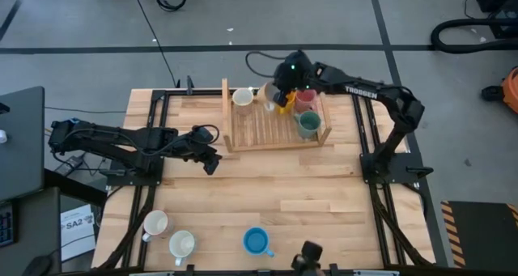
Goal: Place coffee mugs
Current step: Put the yellow patterned mug on the shelf
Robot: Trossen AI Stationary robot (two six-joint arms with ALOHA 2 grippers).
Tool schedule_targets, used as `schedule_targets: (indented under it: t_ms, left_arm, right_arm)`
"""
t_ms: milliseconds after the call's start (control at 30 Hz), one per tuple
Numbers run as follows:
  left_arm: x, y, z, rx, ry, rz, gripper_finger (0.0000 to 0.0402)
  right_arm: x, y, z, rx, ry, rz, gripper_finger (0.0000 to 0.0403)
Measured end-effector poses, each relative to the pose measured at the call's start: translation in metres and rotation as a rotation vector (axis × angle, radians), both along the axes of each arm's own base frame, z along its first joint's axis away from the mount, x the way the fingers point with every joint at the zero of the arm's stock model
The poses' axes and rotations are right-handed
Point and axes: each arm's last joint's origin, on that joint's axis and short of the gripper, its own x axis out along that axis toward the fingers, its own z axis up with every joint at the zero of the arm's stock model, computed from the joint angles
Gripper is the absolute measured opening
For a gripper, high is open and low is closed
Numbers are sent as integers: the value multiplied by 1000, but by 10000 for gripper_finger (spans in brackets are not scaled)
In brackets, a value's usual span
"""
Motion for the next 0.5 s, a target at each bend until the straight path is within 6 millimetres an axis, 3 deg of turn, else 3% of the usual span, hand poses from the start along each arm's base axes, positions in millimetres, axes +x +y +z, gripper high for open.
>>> schedule_targets:
  t_ms: [200, 500]
  left_arm:
    - [1, 0, 1, 7, -14, 8, 176]
    - [2, 1, 3, 27, -39, 28, 176]
  right_arm:
    - [-8, -23, -9, 43, -17, -4, 35]
    - [1, -30, -17, 45, -64, 31, 34]
